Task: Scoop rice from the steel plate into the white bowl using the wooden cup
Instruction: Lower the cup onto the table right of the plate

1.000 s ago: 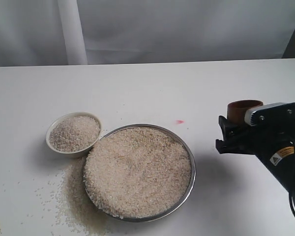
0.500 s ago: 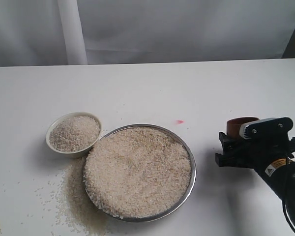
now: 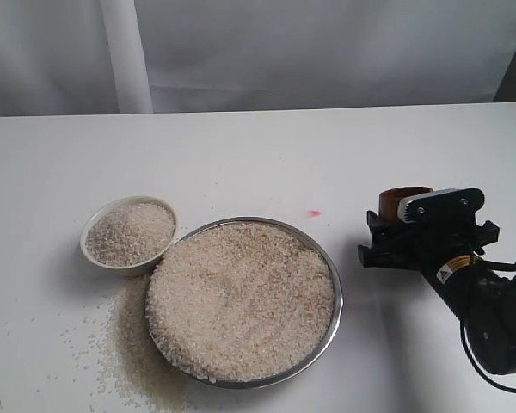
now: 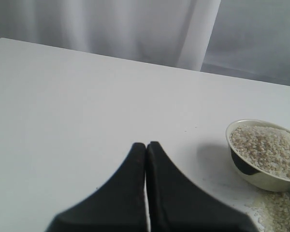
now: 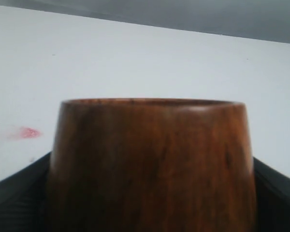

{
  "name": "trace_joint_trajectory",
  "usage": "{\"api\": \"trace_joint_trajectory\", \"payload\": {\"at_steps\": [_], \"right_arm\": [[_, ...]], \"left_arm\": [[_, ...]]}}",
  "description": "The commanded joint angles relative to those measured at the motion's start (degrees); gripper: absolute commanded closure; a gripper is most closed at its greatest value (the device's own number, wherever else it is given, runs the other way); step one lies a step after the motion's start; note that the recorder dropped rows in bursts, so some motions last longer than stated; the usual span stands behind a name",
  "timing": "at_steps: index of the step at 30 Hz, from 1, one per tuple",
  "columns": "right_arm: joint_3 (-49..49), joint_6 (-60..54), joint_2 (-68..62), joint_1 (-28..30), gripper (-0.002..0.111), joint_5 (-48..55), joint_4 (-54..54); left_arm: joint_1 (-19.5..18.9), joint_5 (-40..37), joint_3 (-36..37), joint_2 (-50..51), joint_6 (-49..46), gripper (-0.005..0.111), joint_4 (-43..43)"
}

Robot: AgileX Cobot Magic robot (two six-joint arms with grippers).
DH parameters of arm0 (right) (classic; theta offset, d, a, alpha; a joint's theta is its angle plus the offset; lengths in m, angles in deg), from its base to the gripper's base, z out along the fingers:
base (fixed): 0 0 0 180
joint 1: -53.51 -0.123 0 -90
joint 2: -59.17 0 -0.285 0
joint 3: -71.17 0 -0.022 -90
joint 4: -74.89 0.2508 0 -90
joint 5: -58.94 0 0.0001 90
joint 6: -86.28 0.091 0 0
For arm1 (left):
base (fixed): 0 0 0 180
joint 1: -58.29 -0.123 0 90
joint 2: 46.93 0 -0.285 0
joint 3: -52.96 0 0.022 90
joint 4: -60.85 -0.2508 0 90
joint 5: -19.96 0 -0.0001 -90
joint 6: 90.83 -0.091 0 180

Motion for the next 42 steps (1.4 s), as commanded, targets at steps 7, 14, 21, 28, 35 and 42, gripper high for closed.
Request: {"api": "trace_joint_trajectory", "payload": {"at_steps": [7, 14, 21, 28, 35, 42], "right_arm": [[-0.19, -0.13, -0.07, 0.47, 0.108, 2.70, 1.94], [-0.19, -0.13, -0.07, 0.47, 0.108, 4.56, 1.94], [-0.19, -0.13, -0.07, 0.47, 0.108, 6.25, 1.94], [-0.19, -0.13, -0.07, 0.47, 0.108, 6.24, 2.37], [-2.20, -0.71, -0.07, 0.47, 0.085, 2.16, 3.36], [-2.20, -0.94, -0.07, 0.47, 0.033, 2.16, 3.65]], "left_arm": [[0.37, 0.34, -0.20, 0.02, 0.15, 0.107, 0.33], [0.37, 0.34, -0.20, 0.02, 0.15, 0.107, 0.33], [0.37, 0.34, -0.20, 0.02, 0.15, 0.107, 0.33], [0.37, 0.34, -0.20, 0.02, 0.15, 0.107, 0.33], [0.37, 0.34, -0.20, 0.02, 0.15, 0.107, 0.33], [0.37, 0.34, -0.20, 0.02, 0.15, 0.107, 0.33]]}}
